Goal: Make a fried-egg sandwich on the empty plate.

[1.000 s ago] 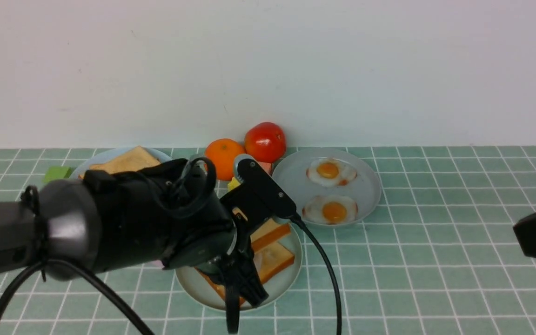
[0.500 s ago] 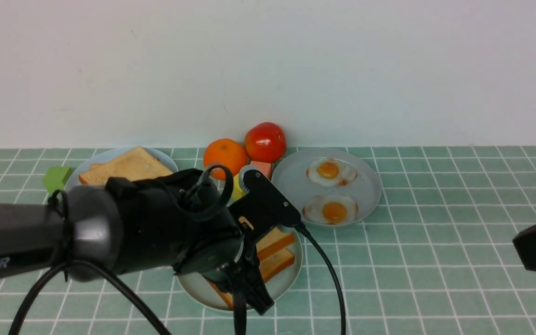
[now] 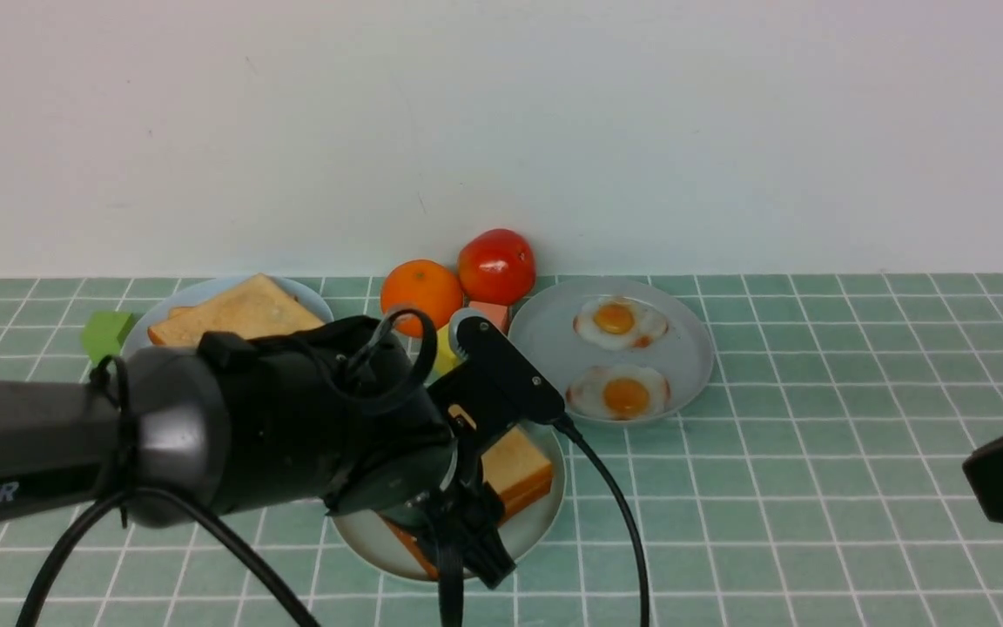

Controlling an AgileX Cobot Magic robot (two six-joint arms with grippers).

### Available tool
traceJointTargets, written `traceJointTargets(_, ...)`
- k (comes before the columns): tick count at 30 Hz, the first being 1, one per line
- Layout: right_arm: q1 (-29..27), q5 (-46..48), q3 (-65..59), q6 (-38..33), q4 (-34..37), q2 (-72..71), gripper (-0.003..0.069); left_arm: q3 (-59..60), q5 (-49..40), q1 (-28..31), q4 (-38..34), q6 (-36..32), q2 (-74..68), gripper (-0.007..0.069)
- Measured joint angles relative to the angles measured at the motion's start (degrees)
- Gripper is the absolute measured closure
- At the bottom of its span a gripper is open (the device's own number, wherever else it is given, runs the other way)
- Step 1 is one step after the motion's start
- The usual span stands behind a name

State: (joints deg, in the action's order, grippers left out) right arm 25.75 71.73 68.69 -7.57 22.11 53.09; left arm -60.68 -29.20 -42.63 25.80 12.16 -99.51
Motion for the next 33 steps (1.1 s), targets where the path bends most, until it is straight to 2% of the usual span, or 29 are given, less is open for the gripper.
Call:
traceJointTargets(4, 0.0, 0.1, 0.0, 0.0, 0.0, 0.0, 0.0608, 0.0, 0.0, 0.0, -1.8, 0.0, 1.1, 0.0205)
traceJointTargets(8, 0.0, 0.2, 0.0, 0.0, -0.6, -1.1, 0.0606, 0.2, -0.2, 0.0, -8.8, 0.0, 8.9, 0.0238)
traceJointTargets(12, 0.0, 0.4, 0.0, 0.5, -2.3, -3.7, 0.0606, 0.3, -0.5, 0.0, -15.5, 0.0, 22.3, 0.0393)
traceJointTargets(13, 0.0, 0.5, 0.0, 0.9, -2.9, -4.6, 0.0606, 0.9, -0.1, 0.0, -16.8, 0.0, 26.3, 0.0454)
traceJointTargets(14, 0.0, 0.6, 0.0, 1.7, -3.8, -5.7, 0.0606, 2.1, 0.8, 0.0, -17.9, 0.0, 30.5, 0.0516)
traceJointTargets(15, 0.0, 0.6, 0.0, 2.0, -4.2, -6.2, 0.0606, 2.7, 1.4, 0.0, -18.3, 0.0, 32.2, 0.0541)
traceJointTargets(16, 0.0, 0.6, -0.3, 3.2, -5.7, -8.0, 0.0613, 5.4, 3.4, 0.0, -19.4, 0.0, 38.3, 0.0613)
traceJointTargets(17, 0.0, 0.6, -1.0, 4.0, -7.0, -9.6, 0.0622, 8.3, 5.5, 0.0, -20.0, 0.0, 42.7, 0.0638)
traceJointTargets(21, 0.0, 0.6, -5.4, 8.3, -12.4, -17.2, 0.0659, 23.0, 14.8, 0.0, -21.7, 0.3, 59.5, 0.0638)
traceJointTargets(26, 0.0, -1.2, -14.3, 14.8, -19.8, -28.5, 0.0659, 39.9, 25.7, 0.0, -22.1, 2.6, 77.9, 0.0638)
traceJointTargets(33, 0.0, -11.5, -24.4, 23.0, -22.6, -37.4, 0.0659, 48.5, 28.4, 0.0, -22.1, 3.0, 85.5, 0.0638)
